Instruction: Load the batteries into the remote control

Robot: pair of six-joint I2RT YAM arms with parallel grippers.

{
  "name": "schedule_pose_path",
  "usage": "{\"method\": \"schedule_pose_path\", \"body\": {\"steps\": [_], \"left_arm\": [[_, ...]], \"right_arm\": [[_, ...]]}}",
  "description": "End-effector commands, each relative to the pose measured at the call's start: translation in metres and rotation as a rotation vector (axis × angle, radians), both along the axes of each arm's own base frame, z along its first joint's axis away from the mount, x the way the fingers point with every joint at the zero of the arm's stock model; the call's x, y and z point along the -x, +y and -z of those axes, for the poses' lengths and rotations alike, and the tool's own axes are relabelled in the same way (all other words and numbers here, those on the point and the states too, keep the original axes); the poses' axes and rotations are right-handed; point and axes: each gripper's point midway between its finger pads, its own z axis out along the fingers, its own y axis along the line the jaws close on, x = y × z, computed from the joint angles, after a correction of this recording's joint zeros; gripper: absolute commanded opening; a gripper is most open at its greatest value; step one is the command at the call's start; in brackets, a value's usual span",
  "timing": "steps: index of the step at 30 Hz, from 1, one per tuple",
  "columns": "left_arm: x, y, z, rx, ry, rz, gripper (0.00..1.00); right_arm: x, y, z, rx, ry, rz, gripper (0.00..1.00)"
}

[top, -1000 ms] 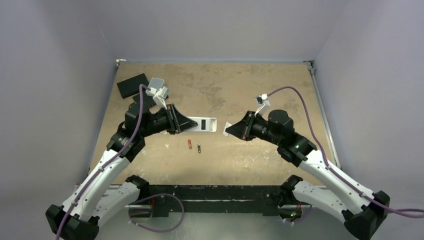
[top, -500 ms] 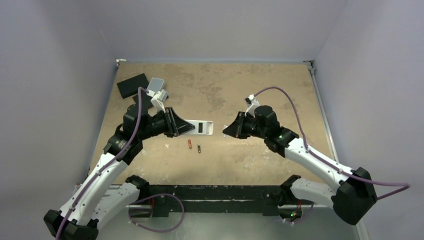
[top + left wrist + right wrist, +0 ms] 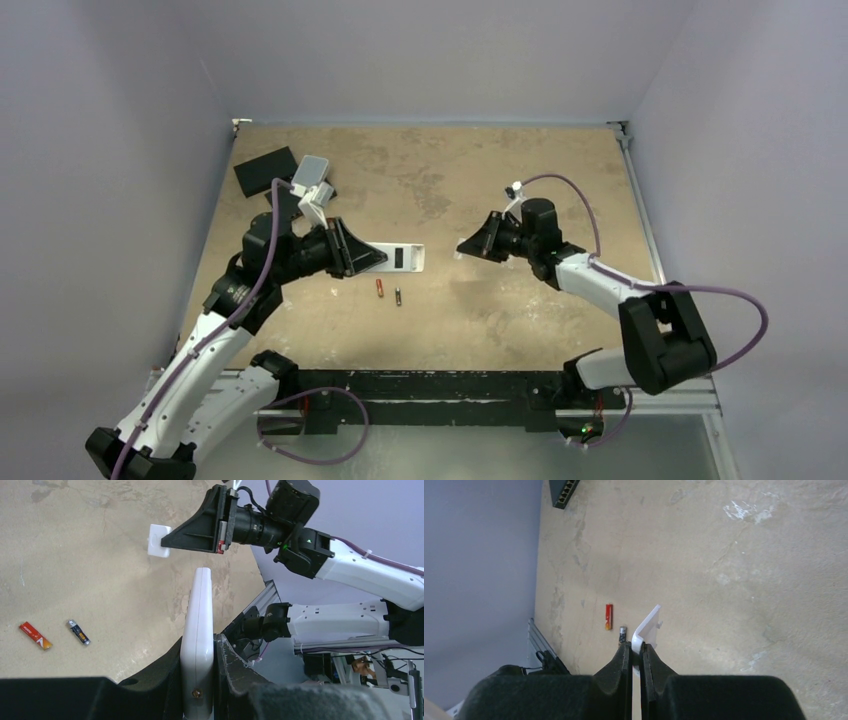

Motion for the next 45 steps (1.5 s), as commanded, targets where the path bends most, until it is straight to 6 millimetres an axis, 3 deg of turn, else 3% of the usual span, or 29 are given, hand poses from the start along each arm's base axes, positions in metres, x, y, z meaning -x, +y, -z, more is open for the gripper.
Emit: {"method": "schedule_pose_path", "body": {"steps": [1,13,25,34,45], "left_arm": [[0.000,0.001,-0.010,0.023,-0.048,-0.001,0.00],[0.000,0.001,-0.012,0.029,-0.053,-0.005,0.00],[0.000,0.002,-0.012,0.028,-0.047,-0.014,0.00],[0.000,0.002,-0.010,0.026,-0.041,-0.014,0.00],[-0.003,0.002,-0.007,0.015,-0.039,-0.019,0.00]], "right_arm": [[-0.017,0.001,-0.004,-0.080,-0.037,-0.013,0.00],[-0.061,-0.018,0.040,-0.117,0.038,0.038,0.00],[-0.061,-0.025,0.075,-0.075,0.107,0.041,0.00],[-0.055,-0.029,0.088,-0.050,0.144,0.047,0.30],[-0.047,-0.034,0.088,-0.018,0.154,0.051,0.47]]}}
